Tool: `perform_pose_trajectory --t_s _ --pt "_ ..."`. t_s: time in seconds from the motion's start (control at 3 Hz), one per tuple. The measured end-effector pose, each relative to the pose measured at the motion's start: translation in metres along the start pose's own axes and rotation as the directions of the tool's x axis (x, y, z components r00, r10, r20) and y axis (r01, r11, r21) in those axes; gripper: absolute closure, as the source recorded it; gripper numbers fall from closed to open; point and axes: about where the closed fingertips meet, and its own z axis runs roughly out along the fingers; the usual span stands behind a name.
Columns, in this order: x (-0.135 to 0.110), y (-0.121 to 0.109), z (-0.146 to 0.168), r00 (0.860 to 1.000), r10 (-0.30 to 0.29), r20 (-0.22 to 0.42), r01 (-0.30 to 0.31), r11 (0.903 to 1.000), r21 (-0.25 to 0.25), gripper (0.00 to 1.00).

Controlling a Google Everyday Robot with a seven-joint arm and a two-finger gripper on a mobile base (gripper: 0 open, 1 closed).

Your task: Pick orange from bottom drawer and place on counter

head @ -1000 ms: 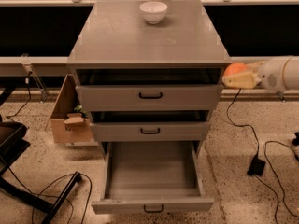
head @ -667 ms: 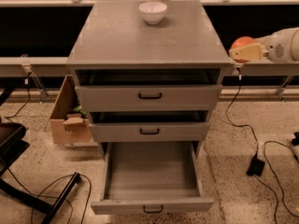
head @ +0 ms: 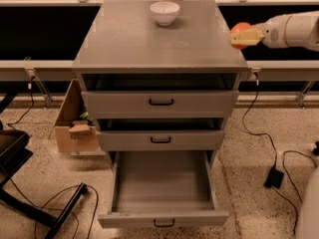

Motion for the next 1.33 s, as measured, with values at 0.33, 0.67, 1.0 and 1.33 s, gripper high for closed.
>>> perform_pose_trajectory --t_s 0.33,0.67,1.0,1.33 --pt "-0.036 -0.006 0.022 0.998 -0.042 0.048 0.042 0.9991 -0.003 1.00" --pt "-0.057 -0.013 0.044 0.996 -0.073 0.052 0.072 0.9970 0.028 1.00" --pt "-0.036 -0.015 0.080 0.999 -0.054 -0.005 0.054 0.9982 0.025 1.00" --pt "0.001 -0.011 0.121 0.996 -0.027 -0.085 0.027 0.9996 0.006 1.00"
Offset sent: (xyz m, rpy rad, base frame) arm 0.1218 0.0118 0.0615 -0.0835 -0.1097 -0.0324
